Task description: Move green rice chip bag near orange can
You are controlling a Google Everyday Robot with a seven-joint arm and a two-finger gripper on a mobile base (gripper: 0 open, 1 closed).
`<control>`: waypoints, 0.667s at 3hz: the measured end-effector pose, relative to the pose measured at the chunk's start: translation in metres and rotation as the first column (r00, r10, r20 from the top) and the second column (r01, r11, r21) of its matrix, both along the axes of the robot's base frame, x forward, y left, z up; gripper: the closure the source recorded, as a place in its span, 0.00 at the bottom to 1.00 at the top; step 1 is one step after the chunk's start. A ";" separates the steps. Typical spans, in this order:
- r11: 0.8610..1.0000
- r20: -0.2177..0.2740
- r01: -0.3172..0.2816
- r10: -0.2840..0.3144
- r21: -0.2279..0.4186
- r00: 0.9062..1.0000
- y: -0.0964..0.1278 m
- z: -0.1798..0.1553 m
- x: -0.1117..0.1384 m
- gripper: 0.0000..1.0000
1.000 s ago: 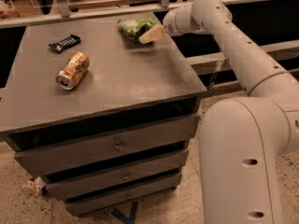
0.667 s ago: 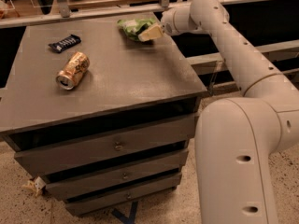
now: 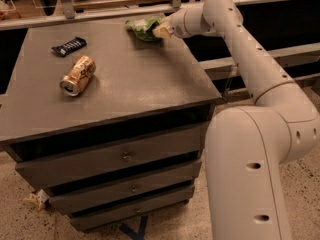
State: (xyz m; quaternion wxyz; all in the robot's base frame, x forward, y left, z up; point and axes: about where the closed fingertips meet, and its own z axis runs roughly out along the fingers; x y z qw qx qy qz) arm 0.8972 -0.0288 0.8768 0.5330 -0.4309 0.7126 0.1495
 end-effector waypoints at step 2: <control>1.000 0.007 -0.026 0.026 0.014 1.000 -0.014 0.019 -0.012 1.00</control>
Offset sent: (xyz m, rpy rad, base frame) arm -0.0268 -0.0363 0.0441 0.0218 -0.0207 0.0288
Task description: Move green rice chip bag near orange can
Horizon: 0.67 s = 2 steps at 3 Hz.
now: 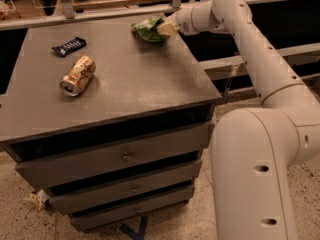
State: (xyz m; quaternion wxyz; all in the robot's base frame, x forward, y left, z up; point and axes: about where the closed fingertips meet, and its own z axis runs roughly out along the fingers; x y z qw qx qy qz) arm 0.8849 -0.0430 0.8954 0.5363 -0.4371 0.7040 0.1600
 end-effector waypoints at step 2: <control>0.999 -0.051 -0.002 0.003 0.032 0.999 -0.026 0.042 -0.042 1.00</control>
Offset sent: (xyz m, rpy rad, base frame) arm -0.0777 -0.0447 0.0747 0.0396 0.0781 0.0041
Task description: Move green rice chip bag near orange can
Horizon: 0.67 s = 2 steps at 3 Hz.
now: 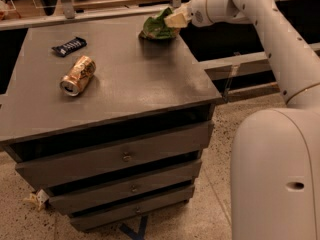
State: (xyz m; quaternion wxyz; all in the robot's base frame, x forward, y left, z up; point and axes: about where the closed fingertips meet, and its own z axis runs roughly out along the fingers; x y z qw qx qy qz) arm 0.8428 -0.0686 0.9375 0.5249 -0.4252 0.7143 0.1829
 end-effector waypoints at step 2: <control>0.998 -0.077 -0.047 0.049 0.029 0.996 0.007 0.031 -0.056 1.00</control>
Offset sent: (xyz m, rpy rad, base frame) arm -0.0988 0.0112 0.0541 0.0418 0.1120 0.0775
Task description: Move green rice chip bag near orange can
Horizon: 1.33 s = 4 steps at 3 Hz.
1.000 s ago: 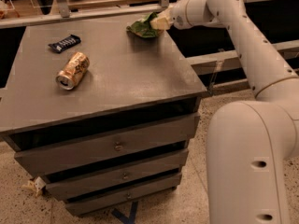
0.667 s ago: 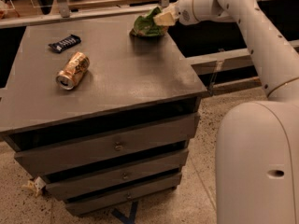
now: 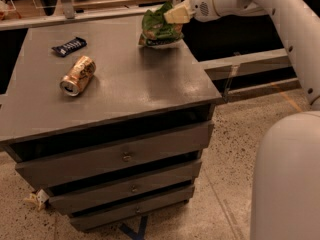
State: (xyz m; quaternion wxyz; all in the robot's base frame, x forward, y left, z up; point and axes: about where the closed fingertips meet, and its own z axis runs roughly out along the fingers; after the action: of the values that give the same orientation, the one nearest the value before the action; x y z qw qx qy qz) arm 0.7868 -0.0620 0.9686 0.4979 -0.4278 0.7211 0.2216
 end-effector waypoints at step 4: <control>0.984 -0.119 -0.094 0.113 0.154 0.986 0.048 0.017 -0.066 1.00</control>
Offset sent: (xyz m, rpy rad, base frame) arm -0.0731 0.0403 0.0290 0.1665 0.1251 0.1121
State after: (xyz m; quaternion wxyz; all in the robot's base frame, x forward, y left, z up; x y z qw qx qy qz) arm 0.7203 -0.0140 0.9860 0.4689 -0.4117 0.7098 0.3269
